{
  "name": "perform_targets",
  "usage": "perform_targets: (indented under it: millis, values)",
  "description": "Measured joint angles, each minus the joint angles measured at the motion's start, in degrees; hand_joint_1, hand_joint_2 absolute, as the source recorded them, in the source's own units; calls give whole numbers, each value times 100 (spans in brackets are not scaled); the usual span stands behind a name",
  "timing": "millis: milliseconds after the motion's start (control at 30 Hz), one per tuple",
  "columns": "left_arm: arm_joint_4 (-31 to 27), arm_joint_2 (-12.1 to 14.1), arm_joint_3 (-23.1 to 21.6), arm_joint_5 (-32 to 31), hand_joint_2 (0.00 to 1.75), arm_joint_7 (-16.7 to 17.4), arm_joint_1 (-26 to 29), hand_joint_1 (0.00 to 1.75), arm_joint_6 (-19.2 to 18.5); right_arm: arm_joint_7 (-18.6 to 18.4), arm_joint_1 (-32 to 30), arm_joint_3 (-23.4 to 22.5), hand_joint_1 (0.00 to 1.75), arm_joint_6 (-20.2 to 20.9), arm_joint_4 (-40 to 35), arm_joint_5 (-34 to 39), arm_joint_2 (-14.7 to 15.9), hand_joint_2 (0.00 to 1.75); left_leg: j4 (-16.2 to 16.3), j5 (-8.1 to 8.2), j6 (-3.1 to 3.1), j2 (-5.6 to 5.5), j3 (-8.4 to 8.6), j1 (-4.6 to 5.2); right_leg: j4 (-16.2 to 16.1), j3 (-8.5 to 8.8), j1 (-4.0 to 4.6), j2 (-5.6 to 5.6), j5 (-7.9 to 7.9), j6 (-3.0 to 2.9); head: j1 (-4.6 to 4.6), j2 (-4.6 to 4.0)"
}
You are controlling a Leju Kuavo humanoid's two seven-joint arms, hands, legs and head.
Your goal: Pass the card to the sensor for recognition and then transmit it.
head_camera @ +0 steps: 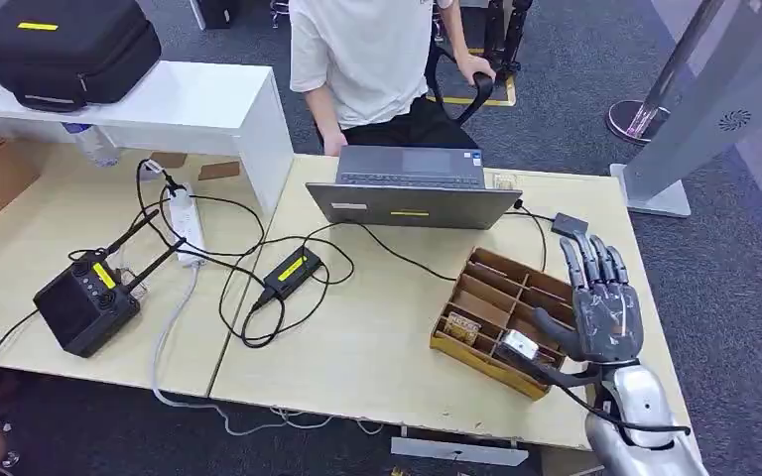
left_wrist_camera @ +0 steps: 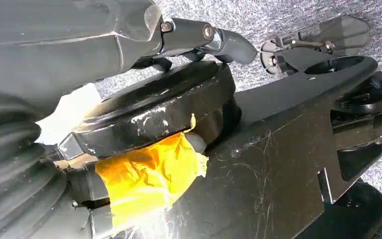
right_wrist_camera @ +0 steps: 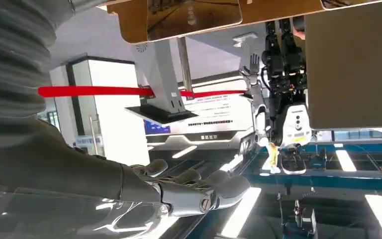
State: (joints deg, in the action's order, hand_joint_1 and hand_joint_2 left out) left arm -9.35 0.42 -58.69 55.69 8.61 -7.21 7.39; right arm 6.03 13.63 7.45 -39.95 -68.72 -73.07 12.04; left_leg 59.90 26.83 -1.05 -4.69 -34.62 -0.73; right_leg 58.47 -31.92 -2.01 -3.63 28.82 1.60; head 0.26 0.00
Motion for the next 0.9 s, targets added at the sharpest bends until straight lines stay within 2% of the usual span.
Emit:
perform_targets:
  millis: [167,300,467,667,800,900]
  values:
    - [0,0,0,50,175,0,1,0,7,77,-97,-35,0,0,-107,89,11,175,0,0,0,0,0,0,0,0,0,0,0,0,0,0]
    - [0,2,0,98,175,0,2,0,13,-2,-151,11,0,79,-175,278,105,175,0,0,0,0,-1,0,0,0,0,0,0,0,0,0]
    - [0,2,0,159,175,0,3,0,17,-232,-120,323,0,454,-345,540,330,175,0,0,0,0,-2,0,0,2,0,0,0,0,0,0]
    - [0,9,-2,253,175,0,6,0,17,-398,269,808,0,1324,-437,924,655,175,0,-3,2,-2,-1,1,1,1,0,1,-3,3,0,0]
    - [0,9,-2,269,175,0,8,0,17,-428,445,1023,0,1471,-472,1010,813,175,0,-3,2,-2,-2,1,1,2,0,1,-3,3,0,-2]
    - [2,11,-4,317,175,-2,10,0,17,-442,571,1198,0,1762,-494,1176,925,175,0,-3,2,-2,-3,1,1,1,-1,1,-3,3,0,0]
